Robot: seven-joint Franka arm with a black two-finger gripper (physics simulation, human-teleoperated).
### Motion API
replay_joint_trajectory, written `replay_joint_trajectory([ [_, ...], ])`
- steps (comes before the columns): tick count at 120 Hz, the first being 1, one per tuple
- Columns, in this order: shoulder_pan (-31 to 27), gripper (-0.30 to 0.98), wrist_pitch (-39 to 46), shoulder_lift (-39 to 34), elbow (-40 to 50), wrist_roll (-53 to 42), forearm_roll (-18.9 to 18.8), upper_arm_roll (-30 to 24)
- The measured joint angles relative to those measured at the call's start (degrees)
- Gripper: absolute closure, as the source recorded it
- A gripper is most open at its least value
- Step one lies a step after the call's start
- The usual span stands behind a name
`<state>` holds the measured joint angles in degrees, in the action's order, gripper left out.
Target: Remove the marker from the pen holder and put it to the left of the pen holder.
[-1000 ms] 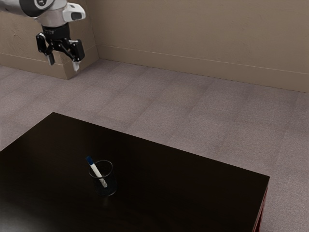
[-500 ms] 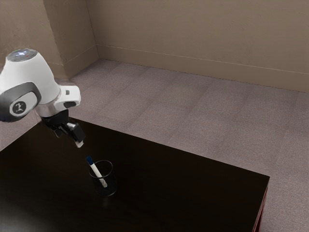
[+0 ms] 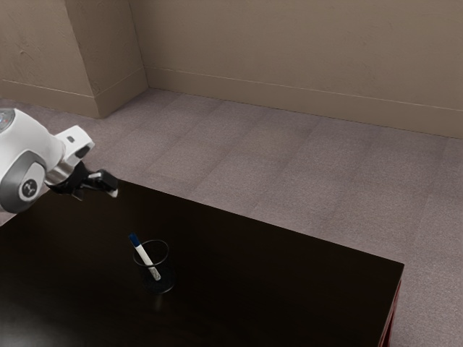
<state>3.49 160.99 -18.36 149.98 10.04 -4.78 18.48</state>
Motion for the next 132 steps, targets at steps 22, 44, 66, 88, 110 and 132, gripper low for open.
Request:
replay_joint_trajectory([
  [22,2.74,0.0,0.01,1.23,2.71,2.31,0.58,0.12],
  [44,2.97,0.0,0.18,1.15,5.81,4.15,0.7,0.65],
  [66,2.3,0.0,0.24,-2.09,7.25,5.65,0.73,-0.17],
  [88,2.15,0.0,0.2,-3.8,8.11,8.23,0.74,-8.43],
  [110,2.2,0.0,0.2,-3.06,9.19,11.41,0.81,-13.24],
  [132,0.81,0.0,0.99,2.21,8.43,14.23,0.95,-14.23],
])
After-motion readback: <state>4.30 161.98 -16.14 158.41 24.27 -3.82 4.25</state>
